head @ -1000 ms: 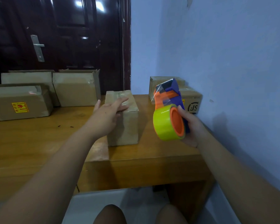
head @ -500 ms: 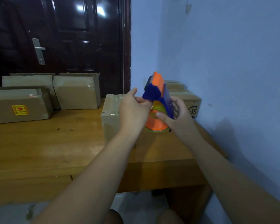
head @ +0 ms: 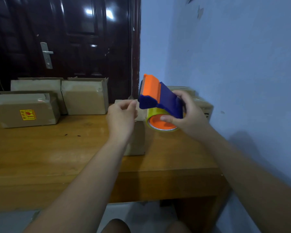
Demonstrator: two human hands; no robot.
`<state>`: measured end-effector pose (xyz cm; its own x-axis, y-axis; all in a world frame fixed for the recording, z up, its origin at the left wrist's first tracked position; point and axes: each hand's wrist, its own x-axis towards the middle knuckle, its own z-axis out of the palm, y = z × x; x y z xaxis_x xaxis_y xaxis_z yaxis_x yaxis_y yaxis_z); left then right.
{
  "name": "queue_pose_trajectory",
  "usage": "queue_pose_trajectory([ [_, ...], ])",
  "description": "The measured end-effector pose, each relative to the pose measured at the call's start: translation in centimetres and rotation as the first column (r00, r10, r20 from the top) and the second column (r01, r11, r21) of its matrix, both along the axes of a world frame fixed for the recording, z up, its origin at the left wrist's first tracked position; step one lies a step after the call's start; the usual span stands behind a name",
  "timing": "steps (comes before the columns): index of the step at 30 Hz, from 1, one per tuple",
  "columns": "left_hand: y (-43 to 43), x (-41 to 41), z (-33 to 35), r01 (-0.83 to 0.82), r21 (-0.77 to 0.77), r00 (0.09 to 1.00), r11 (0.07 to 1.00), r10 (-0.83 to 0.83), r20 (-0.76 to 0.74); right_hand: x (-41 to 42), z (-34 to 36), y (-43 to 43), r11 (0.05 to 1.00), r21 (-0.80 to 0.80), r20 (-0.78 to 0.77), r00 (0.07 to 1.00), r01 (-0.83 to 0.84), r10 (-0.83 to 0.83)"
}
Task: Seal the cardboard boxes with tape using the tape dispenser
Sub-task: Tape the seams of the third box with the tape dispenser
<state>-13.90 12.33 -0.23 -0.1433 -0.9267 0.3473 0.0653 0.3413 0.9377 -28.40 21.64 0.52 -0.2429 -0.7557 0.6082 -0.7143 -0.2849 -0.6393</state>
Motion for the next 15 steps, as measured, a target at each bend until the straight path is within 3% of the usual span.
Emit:
queue_pose_trajectory([
  [4, -0.5, 0.8, 0.5, 0.14, 0.234, 0.976, 0.962, -0.095, -0.195, 0.5, 1.6, -0.1, 0.999, -0.007, -0.047, 0.998, -0.031, 0.031],
  [10, -0.4, 1.6, 1.1, 0.33, 0.396, 0.896, 0.857, -0.153, -0.416, 0.7, 3.0, -0.6, 0.999, 0.016, -0.083, 0.995, -0.05, 0.051],
  [13, -0.9, 2.2, 1.0, 0.288, 0.366, 0.916, 0.885, -0.143, -0.374, 0.9, 3.2, -0.6, 0.997, 0.045, -0.121, 0.991, -0.057, 0.062],
  [15, -1.1, 2.6, 0.6, 0.183, 0.277, 0.963, 0.943, -0.116, -0.242, 1.0, 3.3, -0.6, 0.997, 0.07, -0.161, 0.986, -0.039, 0.05],
])
